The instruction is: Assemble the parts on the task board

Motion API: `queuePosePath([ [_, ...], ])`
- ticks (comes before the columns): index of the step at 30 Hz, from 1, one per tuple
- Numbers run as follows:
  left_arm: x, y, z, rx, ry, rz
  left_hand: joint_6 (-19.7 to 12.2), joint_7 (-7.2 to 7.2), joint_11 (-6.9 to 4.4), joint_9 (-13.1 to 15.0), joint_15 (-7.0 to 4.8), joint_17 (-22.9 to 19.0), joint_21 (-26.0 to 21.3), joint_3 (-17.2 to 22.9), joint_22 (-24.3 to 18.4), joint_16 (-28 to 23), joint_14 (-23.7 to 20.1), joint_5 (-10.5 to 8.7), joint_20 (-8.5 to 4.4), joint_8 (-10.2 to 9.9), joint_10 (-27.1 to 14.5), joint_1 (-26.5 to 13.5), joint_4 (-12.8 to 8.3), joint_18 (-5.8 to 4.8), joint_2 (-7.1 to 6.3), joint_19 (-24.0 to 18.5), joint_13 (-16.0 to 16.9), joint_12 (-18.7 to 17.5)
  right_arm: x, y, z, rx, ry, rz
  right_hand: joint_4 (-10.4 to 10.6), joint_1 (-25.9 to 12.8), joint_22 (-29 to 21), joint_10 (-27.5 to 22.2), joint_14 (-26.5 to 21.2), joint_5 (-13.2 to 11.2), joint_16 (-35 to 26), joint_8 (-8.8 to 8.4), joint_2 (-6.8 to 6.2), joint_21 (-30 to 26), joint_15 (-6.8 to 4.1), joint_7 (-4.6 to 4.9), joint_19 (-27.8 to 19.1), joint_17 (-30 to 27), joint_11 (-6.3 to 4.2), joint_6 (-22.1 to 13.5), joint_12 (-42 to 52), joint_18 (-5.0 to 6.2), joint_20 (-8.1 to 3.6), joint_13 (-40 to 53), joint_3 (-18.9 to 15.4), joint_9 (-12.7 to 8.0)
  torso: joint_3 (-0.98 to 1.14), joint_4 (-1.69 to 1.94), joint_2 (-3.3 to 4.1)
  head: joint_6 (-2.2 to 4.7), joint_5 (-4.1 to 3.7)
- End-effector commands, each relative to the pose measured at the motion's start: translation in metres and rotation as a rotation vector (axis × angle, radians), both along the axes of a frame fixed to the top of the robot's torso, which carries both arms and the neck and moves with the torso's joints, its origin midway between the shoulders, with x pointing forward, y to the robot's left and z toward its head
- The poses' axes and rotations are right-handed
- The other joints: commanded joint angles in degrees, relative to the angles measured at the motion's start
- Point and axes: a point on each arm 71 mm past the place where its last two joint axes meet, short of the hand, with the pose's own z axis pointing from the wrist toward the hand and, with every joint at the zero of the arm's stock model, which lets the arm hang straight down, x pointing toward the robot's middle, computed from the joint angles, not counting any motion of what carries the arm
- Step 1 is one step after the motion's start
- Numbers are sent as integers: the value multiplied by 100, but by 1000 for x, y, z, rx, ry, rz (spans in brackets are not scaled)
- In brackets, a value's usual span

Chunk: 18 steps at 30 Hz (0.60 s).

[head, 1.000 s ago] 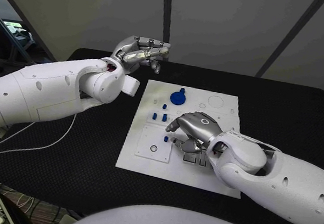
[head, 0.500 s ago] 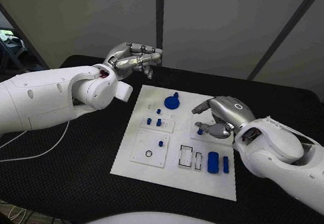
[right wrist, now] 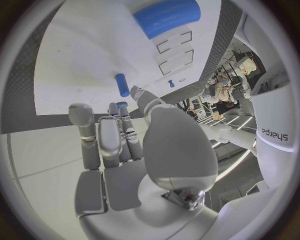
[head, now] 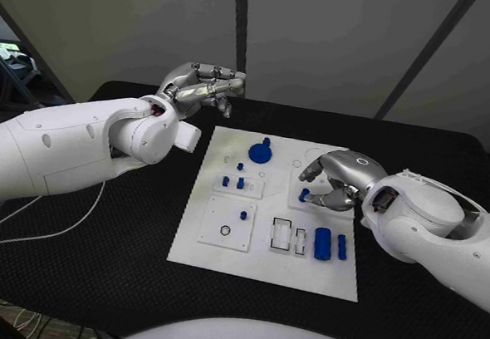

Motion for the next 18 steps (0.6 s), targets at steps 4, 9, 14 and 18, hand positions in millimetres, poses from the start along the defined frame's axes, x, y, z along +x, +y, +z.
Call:
queuePosePath([
  [4,0,1,2,-7,-4,-7,-13,36,-10,-5,-5,-9,-29,-33,-5,-2,-35,-18,24,19,-32,-20,-9,-35,2,-31,5,23,2,2,-7,-61,67,12,23,50,19,94,167,31,20,17,73,32,3,-16,61,-37,-14,40,68,51,-23,9,-34,4,9,-8,3,-28,50],
  [9,0,1,2,-7,-4,-6,-13,36,-10,-5,-5,-9,-29,-33,-5,-2,-35,-18,24,19,-32,-20,-9,-35,2,-31,5,23,3,4,-8,-65,71,13,43,99,92,226,174,40,59,38,166,83,-25,22,124,-15,-46,120,160,36,-43,9,11,14,1,1,-8,-30,44],
  [14,0,1,2,-6,-4,-5,-14,36,-10,-6,-6,-14,-25,-36,-3,-1,-36,-18,24,20,-35,-14,-12,-35,4,-28,6,28,4,6,-9,-66,74,17,69,178,260,547,206,-3,177,93,302,204,-76,68,239,82,-109,343,260,4,-90,10,184,38,7,-4,-7,-29,68],
  [18,0,1,2,-6,-3,-5,-16,39,-9,-7,-7,-16,-26,-39,-3,0,-37,-18,24,19,-37,-14,-12,-35,2,-27,6,29,5,7,-11,-71,79,20,80,212,331,723,216,-12,227,139,366,257,-97,66,281,118,-136,509,279,-9,-112,8,293,57,5,-2,-11,-31,66],
])
